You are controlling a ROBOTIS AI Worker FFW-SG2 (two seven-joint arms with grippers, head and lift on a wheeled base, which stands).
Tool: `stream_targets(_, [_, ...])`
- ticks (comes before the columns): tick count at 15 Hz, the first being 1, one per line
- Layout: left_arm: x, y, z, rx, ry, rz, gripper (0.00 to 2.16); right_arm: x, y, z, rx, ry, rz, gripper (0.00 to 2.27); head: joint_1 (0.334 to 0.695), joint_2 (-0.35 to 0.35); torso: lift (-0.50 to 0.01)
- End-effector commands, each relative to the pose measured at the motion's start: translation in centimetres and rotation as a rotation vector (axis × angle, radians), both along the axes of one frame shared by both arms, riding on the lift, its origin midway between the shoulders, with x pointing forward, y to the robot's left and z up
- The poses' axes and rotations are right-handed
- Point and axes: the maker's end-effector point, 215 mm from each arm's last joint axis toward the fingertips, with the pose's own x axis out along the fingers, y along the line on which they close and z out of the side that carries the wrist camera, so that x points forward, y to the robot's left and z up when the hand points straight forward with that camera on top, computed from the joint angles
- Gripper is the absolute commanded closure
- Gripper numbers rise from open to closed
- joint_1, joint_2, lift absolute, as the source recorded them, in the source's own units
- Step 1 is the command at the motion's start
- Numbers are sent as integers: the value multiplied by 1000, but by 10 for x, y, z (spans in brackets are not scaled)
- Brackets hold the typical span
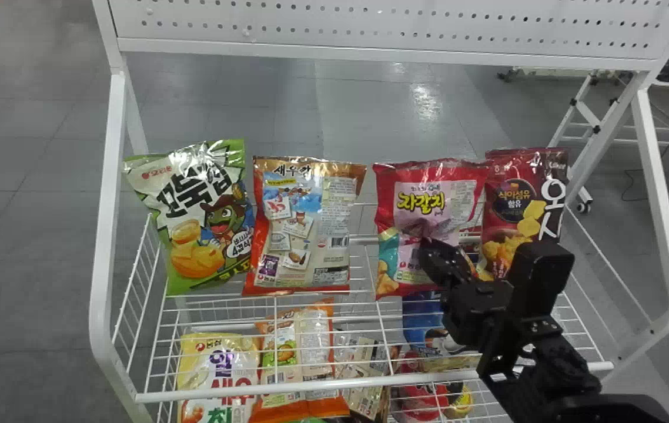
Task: Hold basket handle with left hand then pick Jagalchi snack with right hand and place into basket
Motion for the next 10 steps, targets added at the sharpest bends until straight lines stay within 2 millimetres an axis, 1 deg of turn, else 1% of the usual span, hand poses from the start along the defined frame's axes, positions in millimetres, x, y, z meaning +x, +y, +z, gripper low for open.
stream_targets(1, [-1, 0, 2, -10, 0, -2, 2148, -14, -8, 4, -25, 39, -21, 2253, 695, -143, -8])
stream_targets(2, [-1, 0, 2, -8, 0, -3, 2148, -20, -10, 7, -22, 47, -26, 2256, 695, -150, -8])
stream_targets(5, [1, 0, 4, -10, -9, -5, 2148, -47, -14, 13, -12, 118, -30, 2256, 695, -173, -8])
stream_targets(8, [2, 3, 3, -5, -15, -6, 2148, -89, -13, 1, 25, 256, -18, 2256, 695, -185, -8])
stream_targets(10, [4, 3, 5, -8, -19, -5, 2148, -111, -11, -3, 34, 324, -9, 2256, 695, -193, -8])
